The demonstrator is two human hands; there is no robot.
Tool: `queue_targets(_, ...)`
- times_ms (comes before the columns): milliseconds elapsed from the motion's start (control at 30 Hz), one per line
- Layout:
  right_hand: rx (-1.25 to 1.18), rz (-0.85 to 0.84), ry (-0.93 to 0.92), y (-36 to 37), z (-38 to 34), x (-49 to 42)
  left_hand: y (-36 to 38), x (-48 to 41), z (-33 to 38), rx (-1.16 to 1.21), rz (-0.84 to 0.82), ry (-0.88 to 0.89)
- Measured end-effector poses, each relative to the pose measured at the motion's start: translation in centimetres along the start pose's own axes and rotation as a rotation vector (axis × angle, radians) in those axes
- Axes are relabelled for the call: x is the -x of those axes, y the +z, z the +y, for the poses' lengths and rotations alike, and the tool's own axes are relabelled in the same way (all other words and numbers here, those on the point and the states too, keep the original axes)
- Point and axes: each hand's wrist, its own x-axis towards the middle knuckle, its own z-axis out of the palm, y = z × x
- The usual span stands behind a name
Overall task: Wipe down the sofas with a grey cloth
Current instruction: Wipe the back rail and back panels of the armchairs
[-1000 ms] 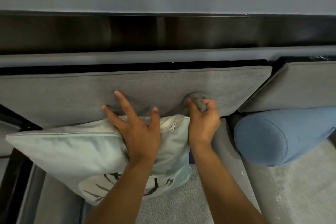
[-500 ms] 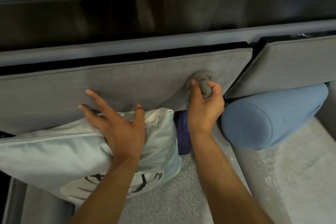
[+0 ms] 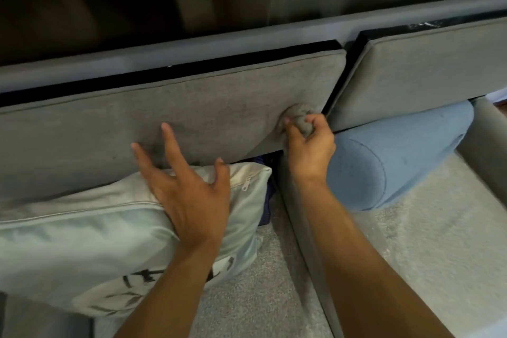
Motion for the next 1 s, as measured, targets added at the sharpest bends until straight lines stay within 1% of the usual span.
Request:
queue_targets(67,0.096,-0.068,0.024,-1.6,0.5,-0.3,0.0,-0.1,0.0,-0.023,0.014,0.008)
queue_targets(167,0.077,-0.042,0.028,-5.9,0.8,0.6,0.0,-0.1,-0.2,-0.015,0.026,0.025)
queue_targets(267,0.079,-0.021,0.026,-11.4,1.8,4.4,0.0,-0.1,0.2,0.02,0.054,0.04)
queue_targets(300,0.096,-0.032,0.053,-13.2,2.9,6.1,-0.1,0.0,0.7,0.017,0.072,0.096)
queue_targets(367,0.223,-0.071,0.136,-16.4,6.3,9.3,-0.3,0.3,1.9,-0.01,0.075,0.278)
queue_targets(400,0.318,-0.09,0.186,-17.8,8.2,10.7,-0.3,0.6,2.6,-0.028,0.031,0.362)
queue_targets(467,0.471,-0.132,0.279,-19.8,11.6,12.8,-0.1,1.3,4.4,-0.081,-0.13,0.487)
queue_targets(533,0.536,-0.166,0.334,-20.8,13.3,13.9,0.7,2.6,5.6,-0.139,-0.277,0.575)
queue_targets(567,0.55,-0.173,0.342,-20.9,13.6,14.1,1.3,3.5,6.1,-0.166,-0.321,0.615)
queue_targets(633,0.558,-0.189,0.303,-20.4,13.4,13.6,2.7,5.2,6.4,-0.22,-0.375,0.691)
queue_targets(700,0.544,-0.206,0.214,-19.3,12.6,12.1,4.6,6.8,6.1,-0.242,-0.456,0.732)
queue_targets(767,0.576,-0.198,0.096,-17.6,12.5,9.7,6.8,8.5,5.1,-0.245,-0.607,0.702)
queue_targets(833,0.693,-0.237,0.032,-15.6,13.2,7.4,9.2,10.0,4.1,-0.283,-0.781,0.574)
queue_targets(867,0.767,-0.292,0.049,-14.9,13.9,6.7,10.2,10.6,3.6,-0.297,-0.854,0.471)
queue_targets(933,0.875,-0.394,0.101,-14.8,15.3,6.7,12.3,11.4,2.9,-0.289,-0.918,0.282)
queue_targets(1000,0.885,-0.45,0.131,-16.5,16.5,8.6,13.9,11.7,2.4,-0.32,-0.957,0.225)
